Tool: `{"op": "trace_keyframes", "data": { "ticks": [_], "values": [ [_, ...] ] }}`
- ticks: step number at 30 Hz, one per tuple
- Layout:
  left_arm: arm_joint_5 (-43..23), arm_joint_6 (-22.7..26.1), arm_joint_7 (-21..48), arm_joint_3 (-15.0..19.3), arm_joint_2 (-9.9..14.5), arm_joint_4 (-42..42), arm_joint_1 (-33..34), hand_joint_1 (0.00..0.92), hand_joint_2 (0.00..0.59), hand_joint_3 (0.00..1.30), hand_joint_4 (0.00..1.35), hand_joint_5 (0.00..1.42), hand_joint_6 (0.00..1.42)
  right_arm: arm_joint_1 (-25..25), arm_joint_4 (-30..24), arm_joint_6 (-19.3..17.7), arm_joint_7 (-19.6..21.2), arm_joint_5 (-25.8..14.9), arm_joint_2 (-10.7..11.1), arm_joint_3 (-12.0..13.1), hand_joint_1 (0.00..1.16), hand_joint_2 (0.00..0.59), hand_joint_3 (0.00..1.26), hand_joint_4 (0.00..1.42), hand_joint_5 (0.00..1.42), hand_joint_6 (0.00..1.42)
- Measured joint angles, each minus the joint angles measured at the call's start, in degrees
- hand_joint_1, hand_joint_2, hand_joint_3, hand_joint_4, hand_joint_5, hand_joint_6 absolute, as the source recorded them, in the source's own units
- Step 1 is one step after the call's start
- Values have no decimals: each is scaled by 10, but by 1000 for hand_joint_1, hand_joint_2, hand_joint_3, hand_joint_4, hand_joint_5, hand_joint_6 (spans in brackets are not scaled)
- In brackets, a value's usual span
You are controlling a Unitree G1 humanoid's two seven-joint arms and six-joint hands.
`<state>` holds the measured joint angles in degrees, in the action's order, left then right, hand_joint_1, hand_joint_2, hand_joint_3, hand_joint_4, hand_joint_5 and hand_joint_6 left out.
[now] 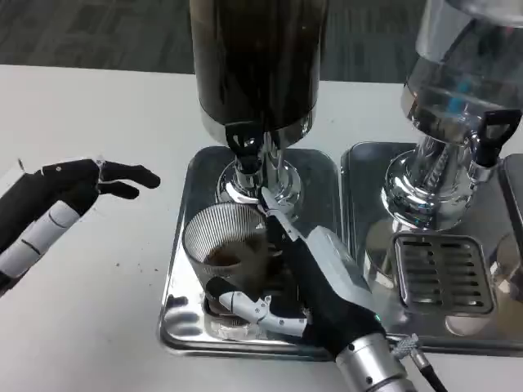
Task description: Grasp the cup under the faucet to collect the drink, then remove the cup.
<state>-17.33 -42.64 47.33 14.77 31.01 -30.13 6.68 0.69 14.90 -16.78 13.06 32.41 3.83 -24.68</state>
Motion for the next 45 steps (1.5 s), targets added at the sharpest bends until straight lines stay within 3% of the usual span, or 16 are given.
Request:
{"op": "trace_keyframes", "data": {
  "ticks": [8,21,45],
  "values": [
    [3,-7,-8,0,3,0,-5,0,186,517,391,269,374,-9,0,0,37,20,-4,-9,589,210,159,291,473,741],
    [3,-12,-19,0,4,0,-17,0,187,501,396,269,377,-17,0,1,62,33,-10,-15,598,224,229,388,577,847],
    [4,-14,-26,-1,5,0,-22,0,181,457,391,284,390,-38,3,-15,118,37,-15,-18,614,230,379,522,665,855]
  ]
}}
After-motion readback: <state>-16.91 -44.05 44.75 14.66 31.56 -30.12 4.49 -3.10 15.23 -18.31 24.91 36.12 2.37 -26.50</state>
